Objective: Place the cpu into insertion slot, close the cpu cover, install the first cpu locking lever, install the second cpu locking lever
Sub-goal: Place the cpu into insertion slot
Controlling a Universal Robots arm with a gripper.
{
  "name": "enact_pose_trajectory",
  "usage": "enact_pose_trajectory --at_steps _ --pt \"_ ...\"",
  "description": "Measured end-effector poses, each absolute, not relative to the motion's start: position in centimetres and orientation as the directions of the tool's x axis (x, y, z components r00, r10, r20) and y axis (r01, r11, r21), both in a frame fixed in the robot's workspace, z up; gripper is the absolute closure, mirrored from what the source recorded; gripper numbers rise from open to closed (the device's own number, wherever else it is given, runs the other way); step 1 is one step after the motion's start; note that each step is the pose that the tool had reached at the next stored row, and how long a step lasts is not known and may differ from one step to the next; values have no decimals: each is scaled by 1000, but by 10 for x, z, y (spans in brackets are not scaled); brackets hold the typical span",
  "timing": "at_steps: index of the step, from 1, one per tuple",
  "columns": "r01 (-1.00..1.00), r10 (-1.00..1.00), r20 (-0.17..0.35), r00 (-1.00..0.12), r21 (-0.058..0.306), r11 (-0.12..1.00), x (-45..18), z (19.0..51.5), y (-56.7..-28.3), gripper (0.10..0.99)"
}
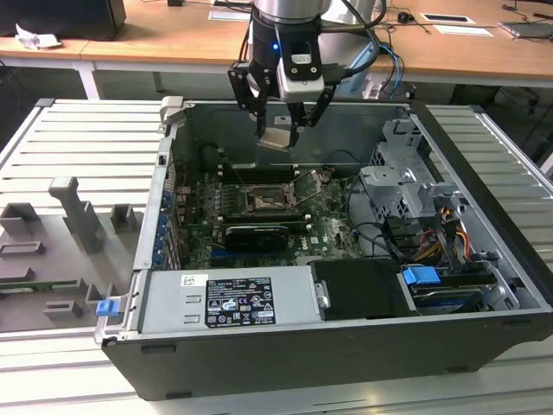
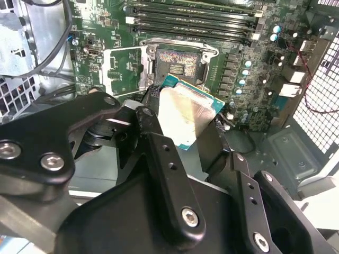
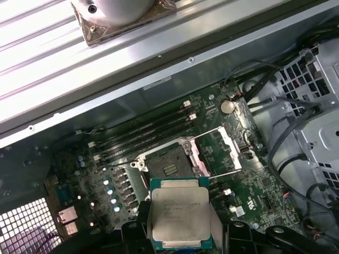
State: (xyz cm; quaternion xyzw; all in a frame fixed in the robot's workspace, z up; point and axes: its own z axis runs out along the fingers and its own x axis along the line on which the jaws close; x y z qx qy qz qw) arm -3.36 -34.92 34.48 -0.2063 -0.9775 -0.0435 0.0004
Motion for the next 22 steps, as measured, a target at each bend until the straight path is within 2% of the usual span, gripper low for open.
enact_pose_trajectory --at_steps 11,22 --pt "465 466 19 -885 84 881 -34 344 -349 557" --pt "587 588 18 -809 84 805 -34 339 -349 557"
